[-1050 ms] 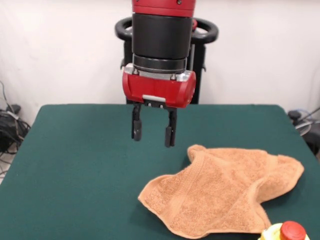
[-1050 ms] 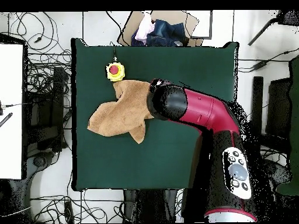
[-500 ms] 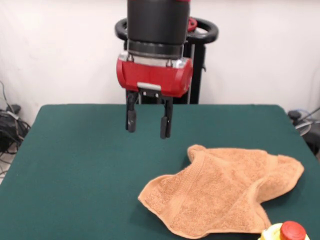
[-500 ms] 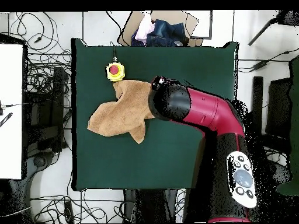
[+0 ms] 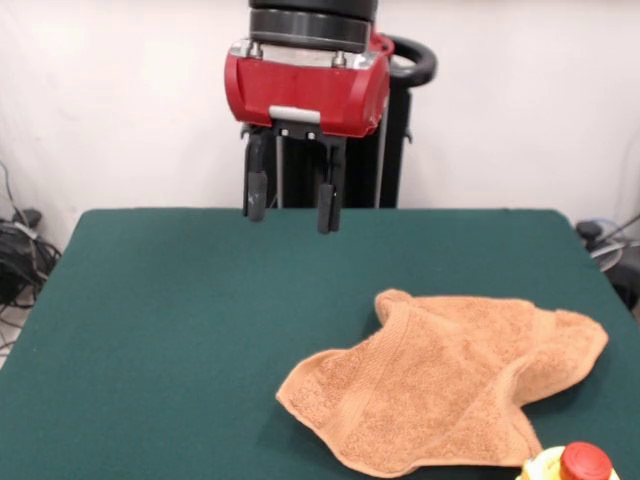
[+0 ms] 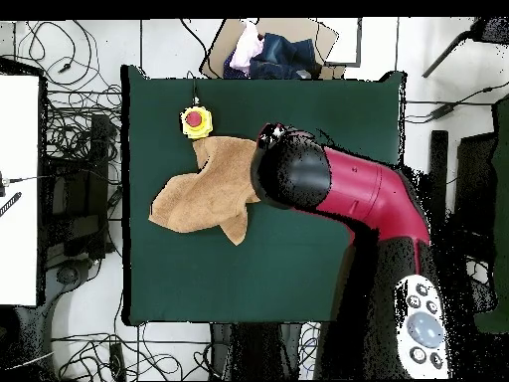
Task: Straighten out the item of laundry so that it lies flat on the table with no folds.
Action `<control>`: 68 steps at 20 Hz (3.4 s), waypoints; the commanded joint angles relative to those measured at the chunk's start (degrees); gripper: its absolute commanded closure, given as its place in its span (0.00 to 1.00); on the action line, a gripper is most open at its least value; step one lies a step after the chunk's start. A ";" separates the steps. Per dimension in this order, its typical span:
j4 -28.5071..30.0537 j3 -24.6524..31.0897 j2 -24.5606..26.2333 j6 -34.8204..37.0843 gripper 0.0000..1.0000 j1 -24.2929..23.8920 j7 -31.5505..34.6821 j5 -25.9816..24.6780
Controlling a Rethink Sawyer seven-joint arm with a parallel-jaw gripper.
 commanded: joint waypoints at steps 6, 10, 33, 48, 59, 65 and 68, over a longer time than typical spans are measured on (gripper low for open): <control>2.74 2.53 3.62 1.86 0.00 -0.52 3.78 -1.03; 2.89 3.11 5.26 -1.08 0.00 -0.78 4.28 -1.01; 1.28 2.77 9.11 -5.40 0.00 0.40 6.21 -0.36; 4.06 3.41 8.83 -4.82 0.00 -0.22 7.41 1.16; 11.22 1.23 6.34 -12.65 0.00 2.16 11.91 0.61; 12.07 0.88 8.10 -16.63 0.00 2.42 12.35 0.80; 12.36 0.98 9.04 -18.04 0.00 2.22 12.14 0.88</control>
